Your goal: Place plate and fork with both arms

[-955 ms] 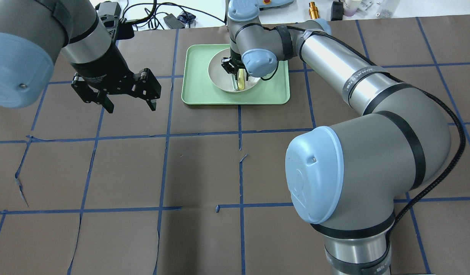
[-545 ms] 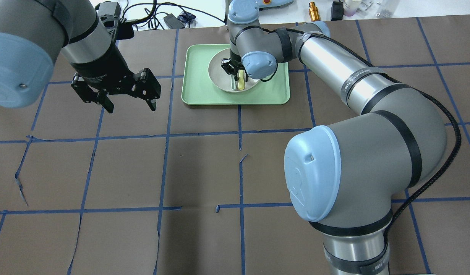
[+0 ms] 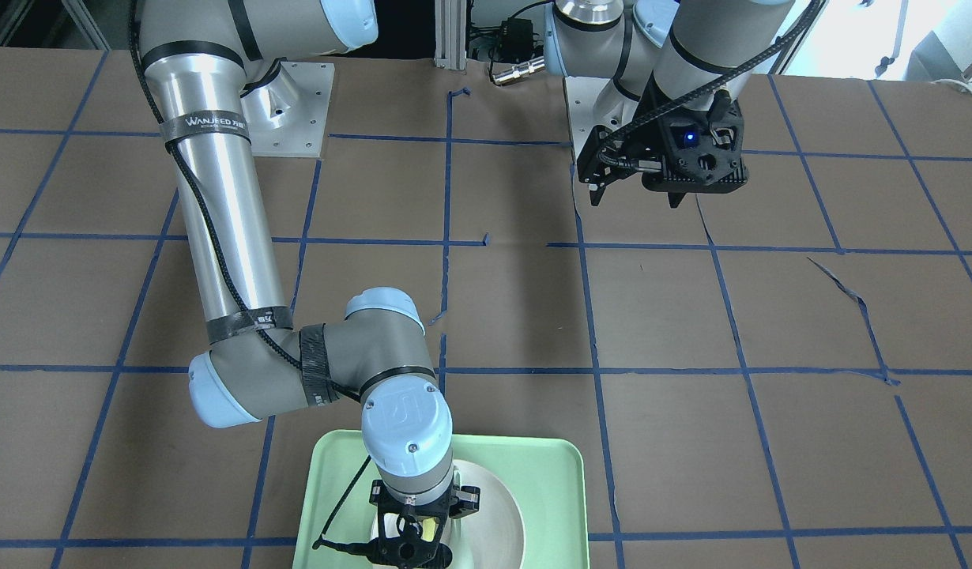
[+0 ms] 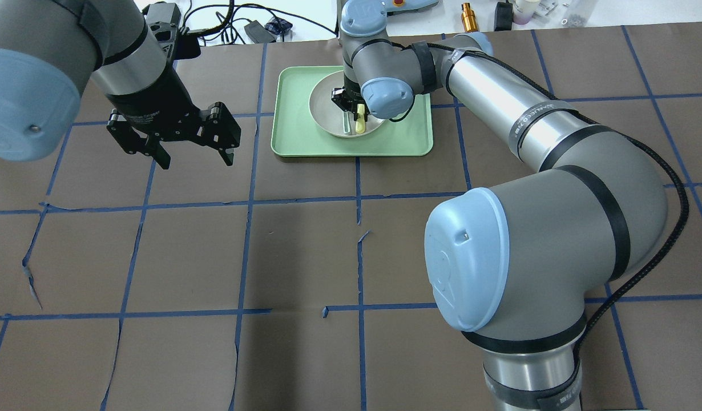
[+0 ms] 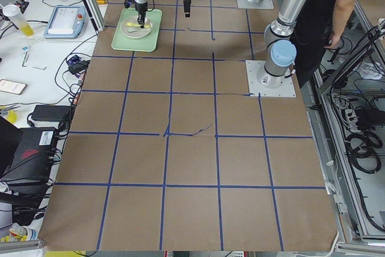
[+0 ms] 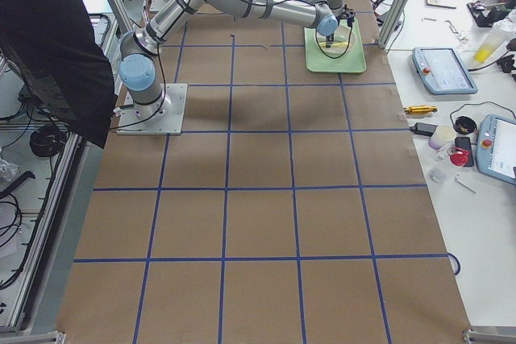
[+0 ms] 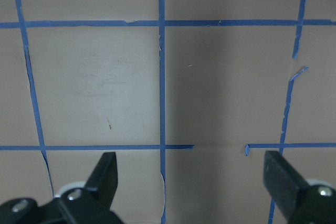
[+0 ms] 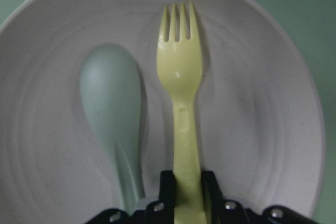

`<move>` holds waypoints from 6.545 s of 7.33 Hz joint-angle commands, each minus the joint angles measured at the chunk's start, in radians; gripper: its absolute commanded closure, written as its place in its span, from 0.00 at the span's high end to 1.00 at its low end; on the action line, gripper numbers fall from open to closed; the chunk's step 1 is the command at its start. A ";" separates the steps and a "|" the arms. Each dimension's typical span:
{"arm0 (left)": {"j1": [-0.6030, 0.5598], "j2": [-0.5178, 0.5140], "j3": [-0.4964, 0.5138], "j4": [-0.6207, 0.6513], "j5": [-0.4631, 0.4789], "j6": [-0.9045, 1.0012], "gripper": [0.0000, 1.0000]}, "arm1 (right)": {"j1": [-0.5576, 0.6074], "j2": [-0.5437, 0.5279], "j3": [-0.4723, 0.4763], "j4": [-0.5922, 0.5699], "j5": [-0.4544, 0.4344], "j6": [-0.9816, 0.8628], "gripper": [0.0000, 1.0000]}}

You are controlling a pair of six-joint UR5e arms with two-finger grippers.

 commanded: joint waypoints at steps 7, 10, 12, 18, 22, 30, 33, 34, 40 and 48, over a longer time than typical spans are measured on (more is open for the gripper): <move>0.000 -0.005 -0.011 0.005 -0.002 -0.002 1.00 | -0.148 -0.186 0.203 0.009 0.002 -0.304 0.00; 0.000 -0.008 -0.017 0.011 -0.002 -0.006 1.00 | -0.155 -0.132 0.213 -0.051 0.012 -0.307 0.00; 0.000 -0.010 -0.018 0.011 -0.002 -0.006 1.00 | -0.155 -0.123 0.213 -0.056 0.064 -0.276 0.00; 0.000 -0.008 -0.018 0.011 -0.002 -0.002 1.00 | -0.155 -0.175 0.222 -0.031 0.052 -0.303 1.00; 0.000 -0.008 -0.017 0.012 -0.003 -0.006 1.00 | -0.175 -0.555 0.335 0.350 -0.022 -0.313 1.00; -0.010 0.002 -0.025 0.014 -0.002 0.000 1.00 | -0.187 -0.875 0.526 0.435 -0.022 -0.299 1.00; -0.010 0.010 -0.026 0.171 -0.002 -0.003 1.00 | -0.193 -0.875 0.484 0.434 -0.046 -0.310 1.00; -0.010 0.021 -0.017 0.175 -0.006 -0.003 1.00 | -0.192 -0.875 0.492 0.428 -0.042 -0.310 1.00; -0.011 0.035 -0.008 0.137 -0.005 -0.002 1.00 | -0.184 -0.876 0.495 0.428 -0.034 -0.296 1.00; -0.011 0.042 -0.017 0.133 -0.003 -0.003 1.00 | -0.183 -0.876 0.495 0.428 -0.030 -0.294 1.00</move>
